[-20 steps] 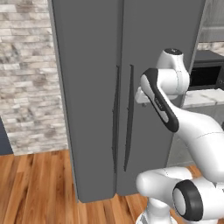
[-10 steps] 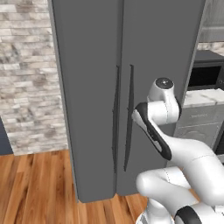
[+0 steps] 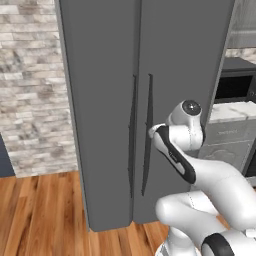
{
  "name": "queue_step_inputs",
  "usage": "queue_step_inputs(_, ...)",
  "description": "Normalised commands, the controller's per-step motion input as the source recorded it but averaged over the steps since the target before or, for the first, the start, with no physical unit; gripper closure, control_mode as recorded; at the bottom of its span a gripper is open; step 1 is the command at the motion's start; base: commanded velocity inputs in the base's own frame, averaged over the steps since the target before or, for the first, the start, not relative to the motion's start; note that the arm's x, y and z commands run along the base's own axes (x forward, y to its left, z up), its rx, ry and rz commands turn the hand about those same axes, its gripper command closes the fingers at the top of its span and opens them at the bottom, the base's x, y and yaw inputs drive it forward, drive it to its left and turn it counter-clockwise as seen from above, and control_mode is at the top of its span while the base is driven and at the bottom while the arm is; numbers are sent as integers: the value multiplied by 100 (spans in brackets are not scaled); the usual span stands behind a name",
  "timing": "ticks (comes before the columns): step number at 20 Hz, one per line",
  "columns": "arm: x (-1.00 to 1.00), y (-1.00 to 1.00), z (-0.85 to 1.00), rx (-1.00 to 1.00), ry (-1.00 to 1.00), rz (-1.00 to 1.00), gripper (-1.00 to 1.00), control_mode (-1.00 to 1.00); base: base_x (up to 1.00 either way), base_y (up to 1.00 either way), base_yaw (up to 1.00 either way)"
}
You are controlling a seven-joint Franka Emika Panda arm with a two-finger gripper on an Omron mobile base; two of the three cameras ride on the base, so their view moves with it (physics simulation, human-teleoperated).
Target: Retrieve the sausage and cheese from the fridge and place them on the cutting board on the counter.
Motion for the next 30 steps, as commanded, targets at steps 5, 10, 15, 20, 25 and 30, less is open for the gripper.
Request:
queue_step_inputs(5, 48, 26, 8, 9, 0, 0, -100, -100, 0, 0, 0)
queue_step_inputs(10, 70, 1, 1, 1, 2, 0, -100, -100, 0, 0, 0)
queue_step_inputs(15, 29, -4, 0, 0, 0, 0, -100, -100, 0, 0, 0)
queue_step_inputs(20, 9, -16, 0, 0, 0, 0, -100, -100, 0, 0, 0)
queue_step_inputs(25, 28, -3, -2, 0, 0, 0, -100, -100, 0, 0, 0)
queue_step_inputs(30, 33, -3, -8, 0, 0, 0, -100, -100, 0, 0, 0)
